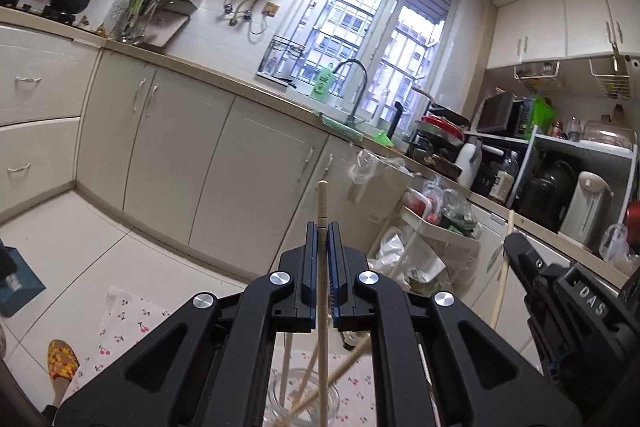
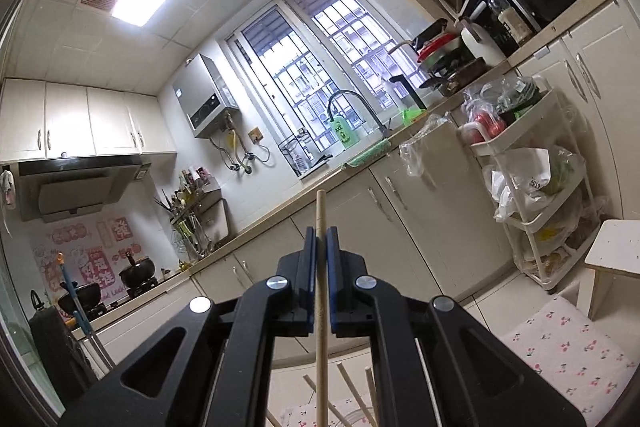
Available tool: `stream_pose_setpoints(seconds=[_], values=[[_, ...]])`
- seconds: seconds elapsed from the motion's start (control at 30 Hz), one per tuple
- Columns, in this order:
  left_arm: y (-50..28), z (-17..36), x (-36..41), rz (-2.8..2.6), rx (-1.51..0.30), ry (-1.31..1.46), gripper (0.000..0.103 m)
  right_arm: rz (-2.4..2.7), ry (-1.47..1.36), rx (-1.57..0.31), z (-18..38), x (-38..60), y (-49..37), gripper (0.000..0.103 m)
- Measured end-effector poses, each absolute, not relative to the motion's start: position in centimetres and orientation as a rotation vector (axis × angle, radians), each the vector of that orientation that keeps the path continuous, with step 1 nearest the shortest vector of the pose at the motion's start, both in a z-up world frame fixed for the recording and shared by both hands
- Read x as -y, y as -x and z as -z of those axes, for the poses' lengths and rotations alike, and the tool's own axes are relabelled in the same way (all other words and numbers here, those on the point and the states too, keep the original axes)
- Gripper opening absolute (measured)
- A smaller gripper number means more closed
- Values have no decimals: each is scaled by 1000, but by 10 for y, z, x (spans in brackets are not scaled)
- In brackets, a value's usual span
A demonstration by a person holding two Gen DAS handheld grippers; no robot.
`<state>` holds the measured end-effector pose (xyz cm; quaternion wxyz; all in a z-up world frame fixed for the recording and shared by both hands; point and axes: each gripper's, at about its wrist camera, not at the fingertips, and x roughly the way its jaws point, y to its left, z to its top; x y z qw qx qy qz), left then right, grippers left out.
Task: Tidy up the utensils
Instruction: 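Lift both held sticks up over the glass jar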
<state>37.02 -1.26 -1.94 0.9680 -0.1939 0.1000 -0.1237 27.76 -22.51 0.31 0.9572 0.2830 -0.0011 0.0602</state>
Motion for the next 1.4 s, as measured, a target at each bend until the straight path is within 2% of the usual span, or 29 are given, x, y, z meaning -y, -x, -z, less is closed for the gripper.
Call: stream_pose_setpoints(seconds=[0.6,1.1,1.4], values=[[-412,50,27,174,-167,340,5,-90,-568,1,21,232,-296,6],[-407,102,37,227,-327,185,5,-59,-592,8,38,227,-317,6],[-401,114,41,243,-407,151,10,-45,-589,-4,44,224,-322,6]])
